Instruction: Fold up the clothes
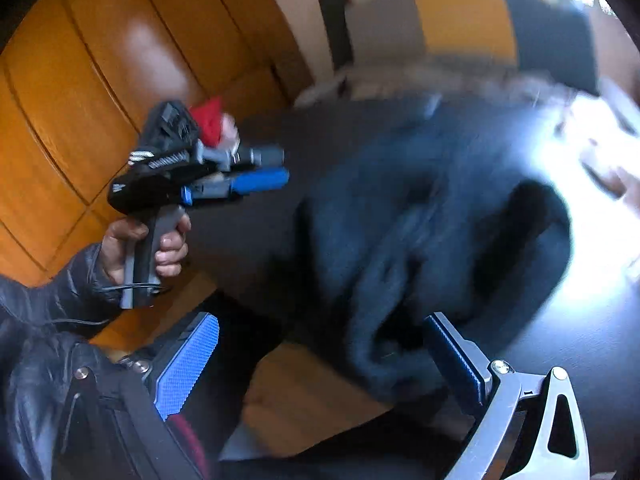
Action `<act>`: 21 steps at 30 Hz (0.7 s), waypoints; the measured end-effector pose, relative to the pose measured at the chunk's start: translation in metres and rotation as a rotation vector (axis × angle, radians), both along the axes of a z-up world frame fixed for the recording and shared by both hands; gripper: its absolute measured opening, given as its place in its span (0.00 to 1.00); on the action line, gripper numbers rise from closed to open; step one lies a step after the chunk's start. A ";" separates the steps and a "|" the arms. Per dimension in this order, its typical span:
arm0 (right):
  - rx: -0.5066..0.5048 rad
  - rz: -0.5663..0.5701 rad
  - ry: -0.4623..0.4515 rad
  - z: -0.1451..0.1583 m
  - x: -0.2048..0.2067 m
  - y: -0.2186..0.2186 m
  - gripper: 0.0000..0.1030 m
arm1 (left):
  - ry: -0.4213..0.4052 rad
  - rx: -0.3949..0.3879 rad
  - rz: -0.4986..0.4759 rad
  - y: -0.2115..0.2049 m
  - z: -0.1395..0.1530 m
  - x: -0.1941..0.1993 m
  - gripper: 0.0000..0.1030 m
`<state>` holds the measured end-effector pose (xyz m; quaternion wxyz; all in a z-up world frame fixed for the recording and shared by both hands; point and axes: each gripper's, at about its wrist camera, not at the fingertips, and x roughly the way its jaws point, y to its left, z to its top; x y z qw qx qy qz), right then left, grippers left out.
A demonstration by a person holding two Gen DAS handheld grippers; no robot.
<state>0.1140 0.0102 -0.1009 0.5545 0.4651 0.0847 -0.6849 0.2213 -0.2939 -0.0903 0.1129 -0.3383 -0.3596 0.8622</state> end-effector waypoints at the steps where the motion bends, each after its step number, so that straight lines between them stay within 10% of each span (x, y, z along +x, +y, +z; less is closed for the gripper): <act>1: 0.036 -0.014 -0.023 -0.007 -0.002 -0.005 1.00 | 0.007 -0.006 -0.017 0.005 -0.002 -0.002 0.49; 5: 0.059 -0.079 -0.080 -0.021 -0.006 -0.011 0.95 | 0.038 -0.075 -0.100 0.034 -0.001 -0.020 0.49; 6: 0.046 -0.110 -0.084 -0.019 -0.008 -0.010 0.65 | 0.046 -0.113 -0.124 0.043 0.000 -0.023 0.49; 7: 0.030 -0.152 -0.082 -0.015 -0.010 -0.007 0.12 | 0.051 -0.150 -0.148 0.050 0.001 -0.025 0.49; 8: 0.007 -0.198 -0.086 -0.011 -0.013 -0.003 0.07 | 0.049 -0.191 -0.168 0.056 0.000 -0.025 0.49; 17: -0.006 -0.371 -0.271 -0.054 -0.010 0.054 0.13 | -0.020 -0.368 -0.266 0.086 -0.022 -0.024 0.49; 21: -0.035 -0.359 -0.170 -0.025 -0.013 0.061 0.60 | -0.008 -0.339 -0.240 0.082 -0.013 -0.021 0.49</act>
